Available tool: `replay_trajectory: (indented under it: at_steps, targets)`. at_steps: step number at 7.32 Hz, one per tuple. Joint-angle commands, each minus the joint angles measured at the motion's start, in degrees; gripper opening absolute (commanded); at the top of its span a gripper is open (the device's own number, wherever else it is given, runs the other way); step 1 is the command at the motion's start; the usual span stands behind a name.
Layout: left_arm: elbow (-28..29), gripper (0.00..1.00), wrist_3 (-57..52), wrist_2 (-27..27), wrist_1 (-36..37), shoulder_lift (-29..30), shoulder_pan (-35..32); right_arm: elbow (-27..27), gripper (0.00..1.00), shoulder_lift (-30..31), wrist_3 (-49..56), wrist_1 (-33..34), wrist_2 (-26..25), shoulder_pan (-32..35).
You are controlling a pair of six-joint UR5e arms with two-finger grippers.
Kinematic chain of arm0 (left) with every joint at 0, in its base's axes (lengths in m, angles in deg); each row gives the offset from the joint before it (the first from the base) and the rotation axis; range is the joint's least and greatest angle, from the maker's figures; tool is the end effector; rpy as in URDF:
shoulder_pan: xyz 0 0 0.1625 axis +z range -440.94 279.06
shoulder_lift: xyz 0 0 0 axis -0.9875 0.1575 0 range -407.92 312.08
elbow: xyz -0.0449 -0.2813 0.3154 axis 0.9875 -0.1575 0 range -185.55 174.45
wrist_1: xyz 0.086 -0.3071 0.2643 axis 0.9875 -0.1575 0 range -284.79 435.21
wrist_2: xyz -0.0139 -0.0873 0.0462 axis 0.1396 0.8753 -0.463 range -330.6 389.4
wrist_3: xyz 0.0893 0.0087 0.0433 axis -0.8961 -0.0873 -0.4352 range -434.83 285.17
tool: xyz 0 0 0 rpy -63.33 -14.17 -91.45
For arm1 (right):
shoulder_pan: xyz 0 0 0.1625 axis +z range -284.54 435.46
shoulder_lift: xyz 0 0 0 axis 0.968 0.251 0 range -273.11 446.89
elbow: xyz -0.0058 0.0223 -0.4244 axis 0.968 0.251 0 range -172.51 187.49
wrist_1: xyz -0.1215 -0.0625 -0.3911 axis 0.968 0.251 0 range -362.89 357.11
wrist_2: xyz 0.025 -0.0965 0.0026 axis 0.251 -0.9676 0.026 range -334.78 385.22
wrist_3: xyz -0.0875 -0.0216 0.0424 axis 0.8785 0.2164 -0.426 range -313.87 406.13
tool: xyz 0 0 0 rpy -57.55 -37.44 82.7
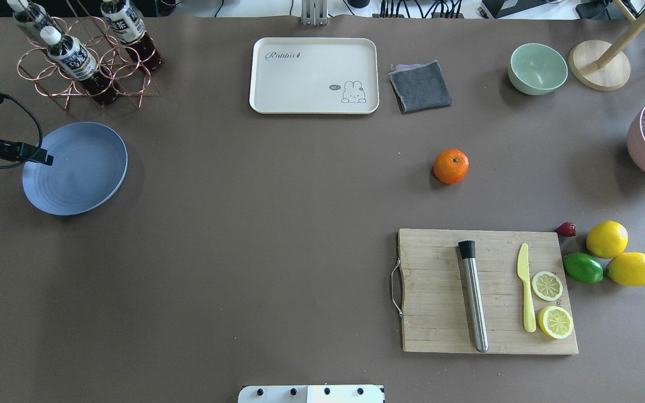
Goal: Pick orange to plate
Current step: 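Grasp the blue plate with the left gripper and slide it toward the table center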
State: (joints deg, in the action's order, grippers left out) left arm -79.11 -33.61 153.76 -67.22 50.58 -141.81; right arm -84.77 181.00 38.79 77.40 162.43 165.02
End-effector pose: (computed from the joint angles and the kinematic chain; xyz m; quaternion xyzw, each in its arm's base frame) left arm 0.2150 -0.5441 0.6257 0.1382 0.4318 0.0180 0.8911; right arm 0.0566 -0.4701 0.6524 0.0355 -0.4028 0.0276 0.9142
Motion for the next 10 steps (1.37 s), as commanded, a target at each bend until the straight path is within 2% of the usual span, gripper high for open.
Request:
replay_trajectory:
  at_steps: [1,2,4,5,6,8,9,10]
  targets:
    - [0.17,0.2,0.01,0.01,-0.65,-0.32,0.05,-0.46,1.0,0.9,-0.13,-1.88,0.08,0.0]
    - [0.26,0.02,-0.08,0.01,-0.65,-0.32,0.14,-0.55,1.0,0.9,-0.13,-1.89,-0.01,0.0]
    - [-0.43,0.0,0.18,0.01,-0.74,-0.5,0.4,-0.55,1.0,0.55,-0.31,-1.98,-0.01,-0.09]
    - [-1.14,0.0,2.1,2.97,-0.39,-0.41,-0.03,-0.55,1.0,0.2,-2.4,-1.89,-0.1,-0.09]
    - [-1.14,0.0,2.81,7.88,0.22,0.11,-3.34,-0.81,1.0,-0.41,-4.94,-1.89,0.08,-0.26]
    - [-3.67,0.0,3.43,25.42,4.34,2.04,-13.61,-5.1,1.0,-0.85,-6.63,-1.19,0.43,-0.53]
    - [-8.83,0.0,7.0,25.33,6.62,0.83,-13.83,-6.08,1.0,-0.86,-7.33,-1.62,2.52,-0.79]
    - [-12.36,0.0,14.52,22.8,6.56,0.9,-12.18,-6.17,1.0,-0.86,-9.17,-2.93,3.5,-2.44]
